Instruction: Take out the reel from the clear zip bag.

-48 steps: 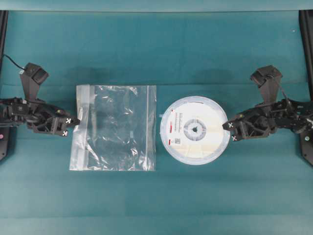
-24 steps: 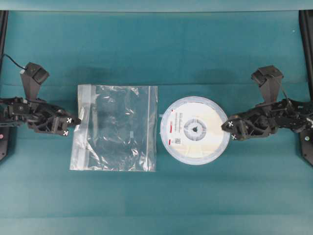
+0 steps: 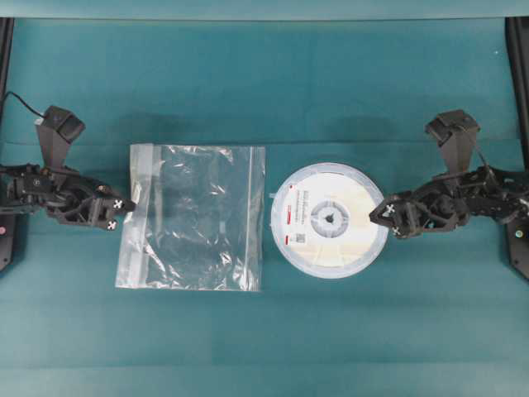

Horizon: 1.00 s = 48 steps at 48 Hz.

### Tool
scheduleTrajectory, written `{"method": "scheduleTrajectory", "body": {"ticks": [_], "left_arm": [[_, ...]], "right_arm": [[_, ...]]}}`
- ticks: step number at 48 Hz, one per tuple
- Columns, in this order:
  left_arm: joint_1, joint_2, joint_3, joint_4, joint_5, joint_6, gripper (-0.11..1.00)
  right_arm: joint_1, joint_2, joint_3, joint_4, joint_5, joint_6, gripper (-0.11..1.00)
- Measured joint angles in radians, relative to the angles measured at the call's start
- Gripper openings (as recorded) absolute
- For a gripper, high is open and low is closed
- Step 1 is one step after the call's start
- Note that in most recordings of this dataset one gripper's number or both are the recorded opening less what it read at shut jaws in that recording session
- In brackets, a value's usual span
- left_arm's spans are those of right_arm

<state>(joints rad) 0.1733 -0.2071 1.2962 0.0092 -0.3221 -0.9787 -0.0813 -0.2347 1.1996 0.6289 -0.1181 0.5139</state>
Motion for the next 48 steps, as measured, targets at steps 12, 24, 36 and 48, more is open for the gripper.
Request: {"method": "scheduleTrajectory", "body": {"ticks": [12, 24, 36, 48], "left_arm": [[0.002, -0.002, -0.002, 0.0, 0.0, 0.0, 0.38], [-0.006, -0.008, -0.008, -0.002, -0.002, 0.002, 0.93], [-0.005, -0.018, -0.008, 0.0, 0.002, 0.0, 0.87], [-0.003, -0.115, -0.003, 0.003, 0.097, 0.005, 0.87]], "right_arm": [[0.0, -0.014, 0.0, 0.0, 0.002, 0.003, 0.9], [-0.002, -0.018, 0.0, 0.0, 0.0, 0.0, 0.9], [-0.002, -0.032, 0.002, 0.0, 0.005, 0.0, 0.9], [-0.005, -0.084, 0.026, 0.0, 0.006, 0.0, 0.9]]}}
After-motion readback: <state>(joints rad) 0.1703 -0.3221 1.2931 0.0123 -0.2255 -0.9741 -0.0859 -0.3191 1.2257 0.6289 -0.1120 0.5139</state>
